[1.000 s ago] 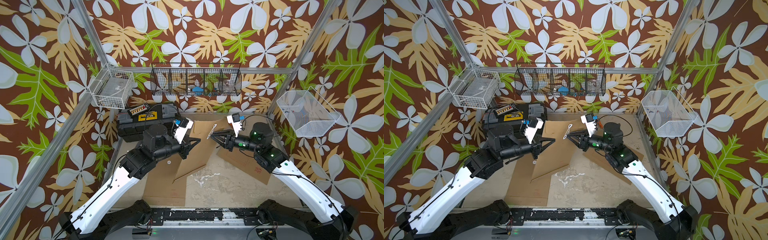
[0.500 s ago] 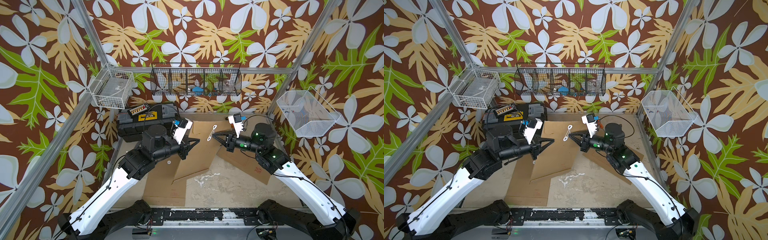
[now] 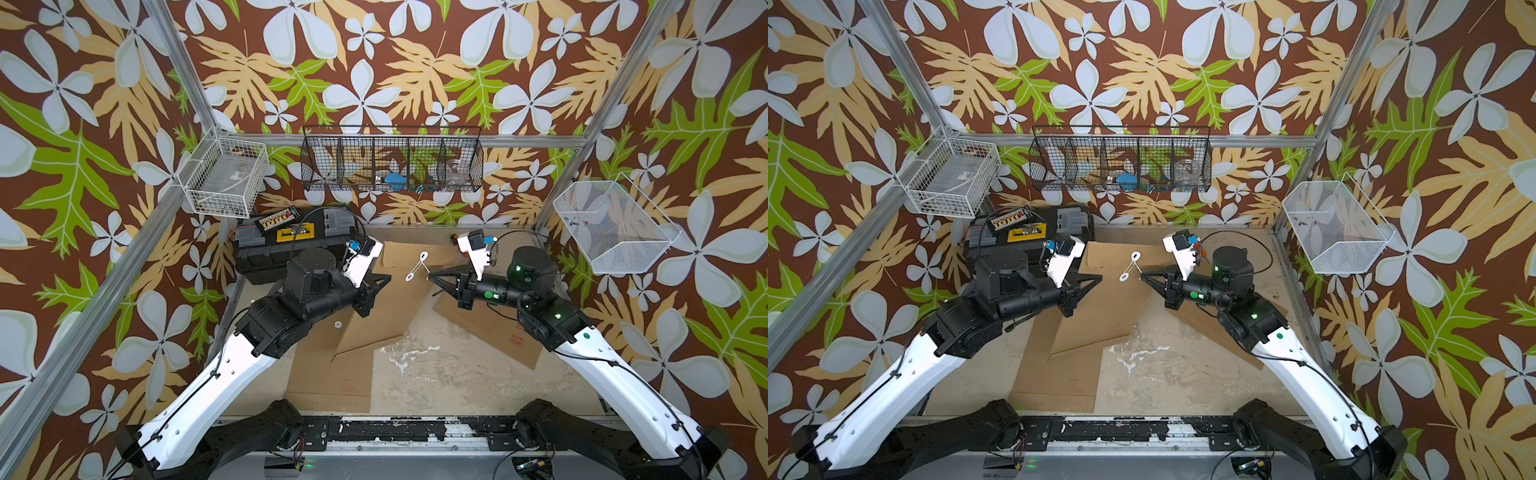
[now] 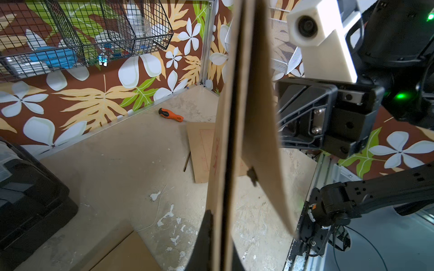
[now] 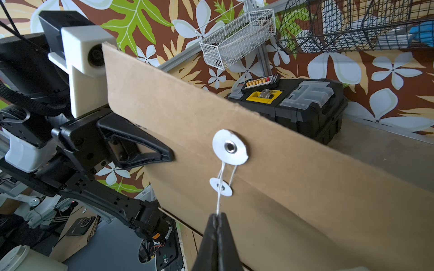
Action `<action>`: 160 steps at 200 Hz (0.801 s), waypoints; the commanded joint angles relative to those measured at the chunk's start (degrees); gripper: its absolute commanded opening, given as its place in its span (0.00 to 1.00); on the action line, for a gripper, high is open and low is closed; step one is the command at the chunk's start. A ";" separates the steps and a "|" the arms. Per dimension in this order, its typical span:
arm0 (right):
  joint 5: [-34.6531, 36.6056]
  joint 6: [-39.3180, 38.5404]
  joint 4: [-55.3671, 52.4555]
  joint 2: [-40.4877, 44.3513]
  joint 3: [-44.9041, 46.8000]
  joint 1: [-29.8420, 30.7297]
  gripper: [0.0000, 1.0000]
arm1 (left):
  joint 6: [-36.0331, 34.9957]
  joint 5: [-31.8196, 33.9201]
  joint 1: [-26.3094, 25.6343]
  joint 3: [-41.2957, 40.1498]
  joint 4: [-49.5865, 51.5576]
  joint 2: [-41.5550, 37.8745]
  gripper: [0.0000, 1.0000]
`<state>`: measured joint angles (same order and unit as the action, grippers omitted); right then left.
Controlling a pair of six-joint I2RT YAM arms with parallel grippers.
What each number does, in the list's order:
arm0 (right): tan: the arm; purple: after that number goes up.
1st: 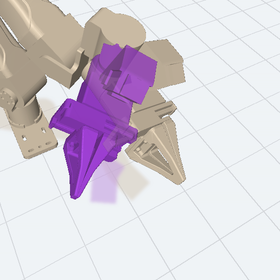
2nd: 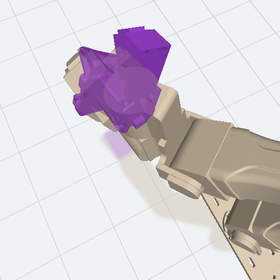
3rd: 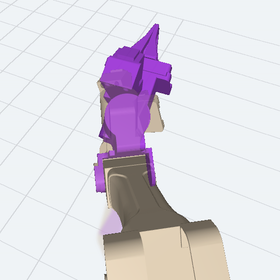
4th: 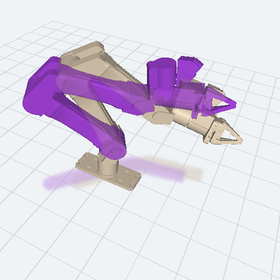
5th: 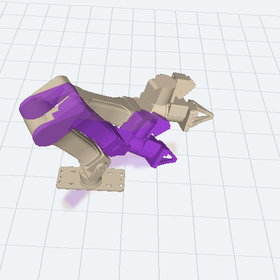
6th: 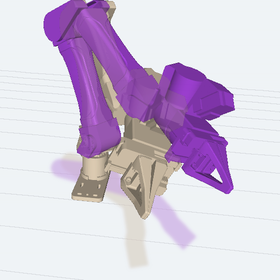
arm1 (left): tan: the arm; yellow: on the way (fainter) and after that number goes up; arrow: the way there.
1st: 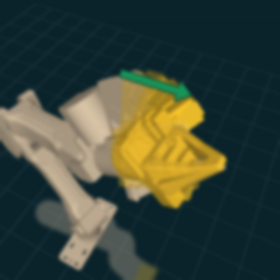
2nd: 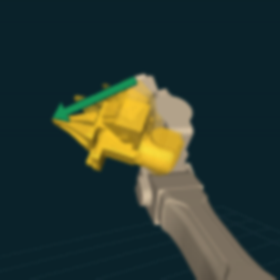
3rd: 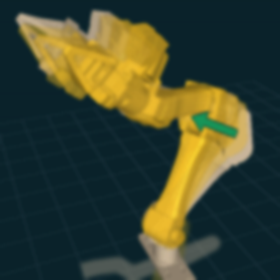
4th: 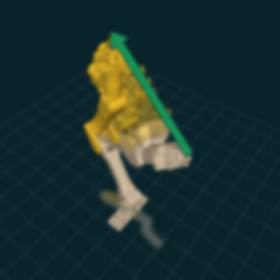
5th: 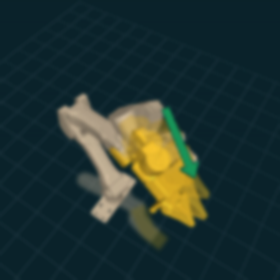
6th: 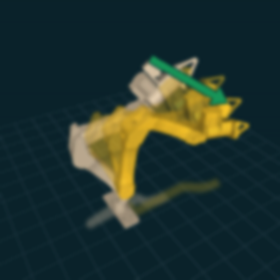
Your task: Open the file bag
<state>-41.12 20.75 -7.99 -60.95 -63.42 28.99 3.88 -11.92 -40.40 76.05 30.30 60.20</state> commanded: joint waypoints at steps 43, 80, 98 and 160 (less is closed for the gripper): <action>7.04 -9.26 -10.28 -1.46 -4.89 -0.08 0.45 | -10.29 8.42 -0.10 6.62 2.21 2.03 0.00; 4.22 -5.48 -0.91 -0.28 -3.06 -0.06 0.52 | -15.28 9.51 -0.10 10.98 3.63 4.25 0.00; 1.48 -0.56 8.93 0.61 -0.21 -0.08 0.52 | -16.69 8.60 -0.06 11.30 2.84 4.18 0.00; 0.51 4.93 22.49 -2.31 1.76 -0.08 0.54 | -18.19 6.38 -0.29 11.67 2.56 4.07 0.00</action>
<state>-39.22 23.09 7.86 -61.67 -60.75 28.88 -12.84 -4.01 -40.47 87.37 34.00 64.40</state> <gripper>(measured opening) 0.537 0.061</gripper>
